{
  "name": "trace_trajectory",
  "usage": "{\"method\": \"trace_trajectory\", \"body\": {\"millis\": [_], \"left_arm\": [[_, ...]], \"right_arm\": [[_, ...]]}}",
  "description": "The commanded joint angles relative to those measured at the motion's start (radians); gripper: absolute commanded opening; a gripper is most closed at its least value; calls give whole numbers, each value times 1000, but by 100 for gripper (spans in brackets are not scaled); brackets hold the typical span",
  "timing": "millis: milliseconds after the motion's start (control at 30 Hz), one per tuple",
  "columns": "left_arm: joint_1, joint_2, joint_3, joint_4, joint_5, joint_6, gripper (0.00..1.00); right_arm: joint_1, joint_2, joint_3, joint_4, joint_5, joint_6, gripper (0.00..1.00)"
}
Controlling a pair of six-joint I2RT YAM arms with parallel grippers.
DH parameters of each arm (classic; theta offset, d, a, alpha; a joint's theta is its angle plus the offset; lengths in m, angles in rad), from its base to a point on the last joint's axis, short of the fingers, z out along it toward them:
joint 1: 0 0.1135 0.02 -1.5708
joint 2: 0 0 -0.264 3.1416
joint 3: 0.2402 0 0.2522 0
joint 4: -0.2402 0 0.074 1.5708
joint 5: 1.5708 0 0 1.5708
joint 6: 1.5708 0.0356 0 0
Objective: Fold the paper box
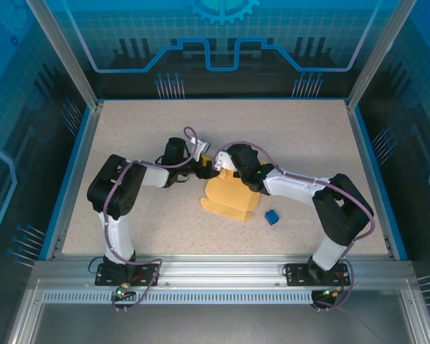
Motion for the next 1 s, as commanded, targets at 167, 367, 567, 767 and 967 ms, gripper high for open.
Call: {"method": "trace_trajectory", "body": {"millis": [167, 367, 567, 767, 967], "left_arm": [[-22, 15, 47, -8, -63, -32, 69], [-33, 5, 39, 2, -128, -52, 67], [-33, -2, 34, 9, -166, -74, 69], [-33, -18, 24, 26, -187, -98, 70], [-34, -14, 22, 38, -178, -99, 68]], "right_arm": [[19, -23, -10, -20, -27, 15, 0], [20, -28, -9, -40, -36, 26, 0], [19, -36, -7, -55, -50, 36, 0], [20, -36, -6, -77, -68, 47, 0], [23, -29, -15, -54, -42, 39, 0]]}}
